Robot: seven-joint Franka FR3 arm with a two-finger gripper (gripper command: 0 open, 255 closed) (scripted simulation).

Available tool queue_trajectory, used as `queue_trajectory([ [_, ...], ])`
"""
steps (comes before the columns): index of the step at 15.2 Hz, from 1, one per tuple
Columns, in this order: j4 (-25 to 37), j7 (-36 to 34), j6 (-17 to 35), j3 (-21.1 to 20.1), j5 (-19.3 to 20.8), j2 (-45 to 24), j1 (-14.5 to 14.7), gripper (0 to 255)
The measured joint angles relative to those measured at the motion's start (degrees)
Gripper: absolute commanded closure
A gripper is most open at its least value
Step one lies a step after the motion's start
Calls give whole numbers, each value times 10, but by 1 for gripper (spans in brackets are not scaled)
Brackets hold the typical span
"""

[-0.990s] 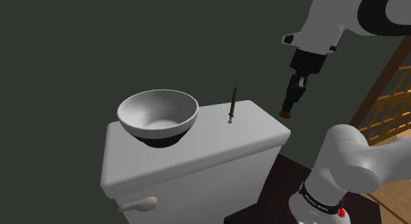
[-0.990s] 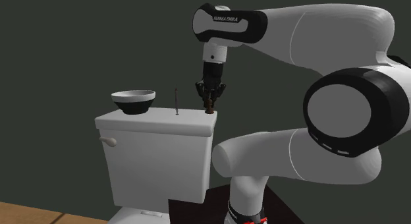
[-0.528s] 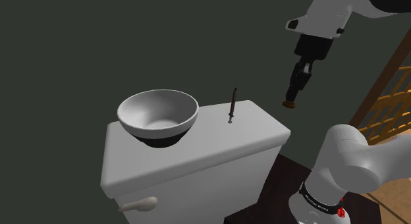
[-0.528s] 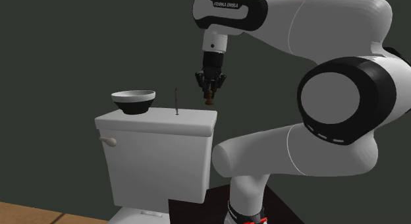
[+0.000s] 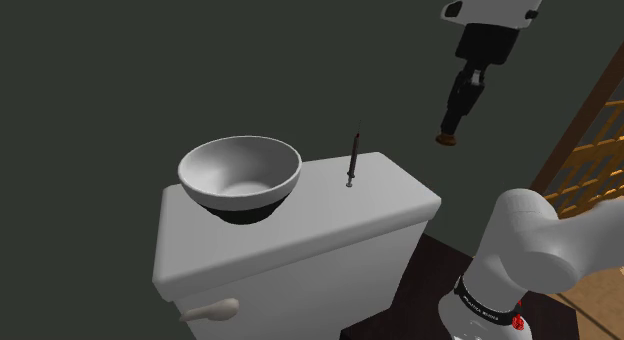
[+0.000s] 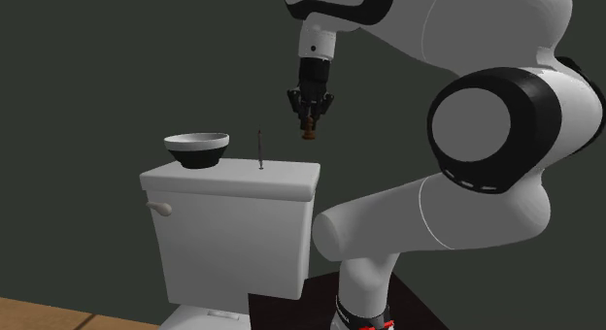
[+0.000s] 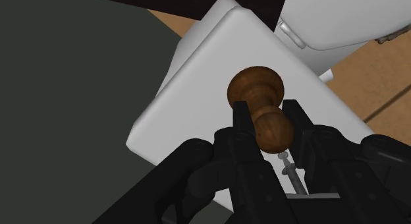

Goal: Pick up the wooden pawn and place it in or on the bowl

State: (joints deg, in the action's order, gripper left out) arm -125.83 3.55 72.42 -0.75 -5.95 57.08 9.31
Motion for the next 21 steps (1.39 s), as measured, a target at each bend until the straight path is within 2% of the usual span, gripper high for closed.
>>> queue_trajectory([
  [10,110,-7,-57,1,0,-53,1,255],
  [14,133,-32,-36,-27,-20,-94,1,255],
  [21,206,-88,18,-90,-46,-212,-2,255],
])
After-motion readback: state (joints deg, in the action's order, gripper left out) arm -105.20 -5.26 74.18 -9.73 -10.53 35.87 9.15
